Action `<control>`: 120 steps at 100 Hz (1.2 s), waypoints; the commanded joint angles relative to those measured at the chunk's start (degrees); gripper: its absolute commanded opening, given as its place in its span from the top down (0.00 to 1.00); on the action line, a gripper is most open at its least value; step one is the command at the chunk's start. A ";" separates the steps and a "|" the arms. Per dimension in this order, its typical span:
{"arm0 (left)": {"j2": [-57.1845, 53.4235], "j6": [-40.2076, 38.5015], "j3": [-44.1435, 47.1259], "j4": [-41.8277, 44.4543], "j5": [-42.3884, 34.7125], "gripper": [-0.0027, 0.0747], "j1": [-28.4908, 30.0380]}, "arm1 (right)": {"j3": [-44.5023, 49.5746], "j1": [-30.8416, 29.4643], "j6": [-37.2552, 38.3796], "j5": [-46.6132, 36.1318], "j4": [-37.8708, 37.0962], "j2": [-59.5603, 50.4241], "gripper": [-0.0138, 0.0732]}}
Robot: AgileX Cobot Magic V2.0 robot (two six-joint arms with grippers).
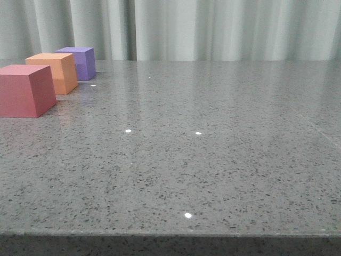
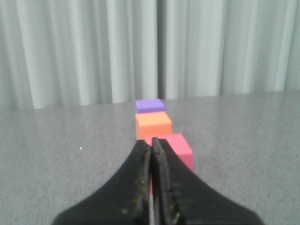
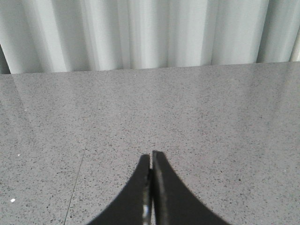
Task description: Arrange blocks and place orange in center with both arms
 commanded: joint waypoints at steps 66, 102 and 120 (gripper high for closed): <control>-6.09 -9.20 13.77 7.69 -8.94 0.99 4.01 | -1.36 -0.29 -0.21 -4.92 -0.75 0.26 0.92; -6.09 -9.20 13.77 7.58 -9.97 0.99 6.43 | -1.36 -0.29 -0.21 -4.92 -0.75 0.26 0.92; -6.09 -9.20 13.77 7.58 -9.97 0.99 6.43 | -1.36 -0.29 -0.21 -4.92 -0.75 0.26 0.92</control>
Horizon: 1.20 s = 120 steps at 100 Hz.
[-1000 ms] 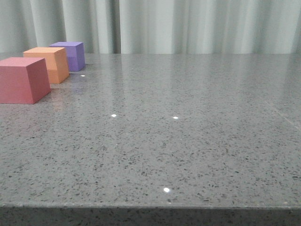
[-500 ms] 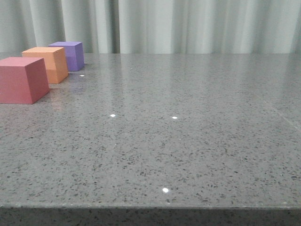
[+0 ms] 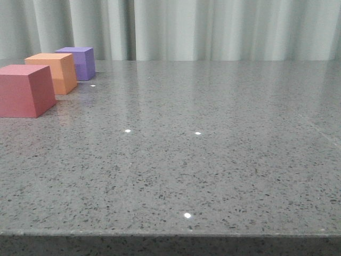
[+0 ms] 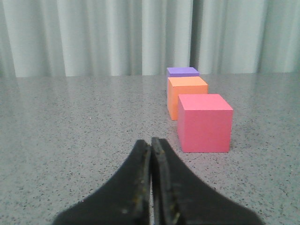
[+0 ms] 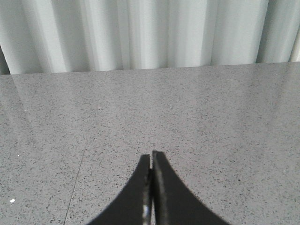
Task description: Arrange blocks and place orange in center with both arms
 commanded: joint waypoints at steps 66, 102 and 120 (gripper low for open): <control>-1.81 -0.58 2.37 -0.11 -4.94 0.99 0.04 | -1.36 -0.23 -0.21 -4.79 -0.75 0.26 0.92; -1.81 -0.58 2.37 -0.11 -4.94 0.99 0.04 | 7.99 1.78 -0.21 -14.53 2.78 -7.05 0.92; -1.81 -0.58 2.37 -0.11 -4.94 0.99 0.04 | 16.13 1.78 -0.21 -18.36 5.13 -14.06 0.92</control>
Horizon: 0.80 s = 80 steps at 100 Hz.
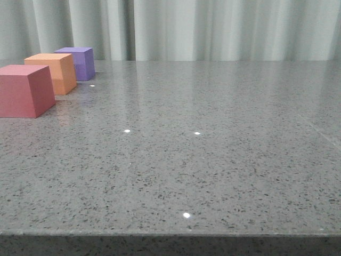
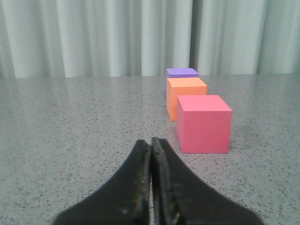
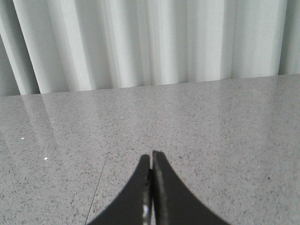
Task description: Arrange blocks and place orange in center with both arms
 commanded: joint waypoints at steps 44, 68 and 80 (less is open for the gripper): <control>-1.81 -0.58 2.37 -0.11 -4.83 0.99 0.04 | 12.17 0.09 -0.33 -10.04 3.24 -13.24 0.92; -1.81 -0.58 2.37 -0.11 -4.83 0.99 0.04 | 12.17 0.09 -2.25 -10.85 3.36 -13.41 0.92; -1.81 -0.58 2.37 -0.11 -4.83 0.99 0.04 | 12.17 0.09 -2.25 -10.85 3.36 -13.41 0.92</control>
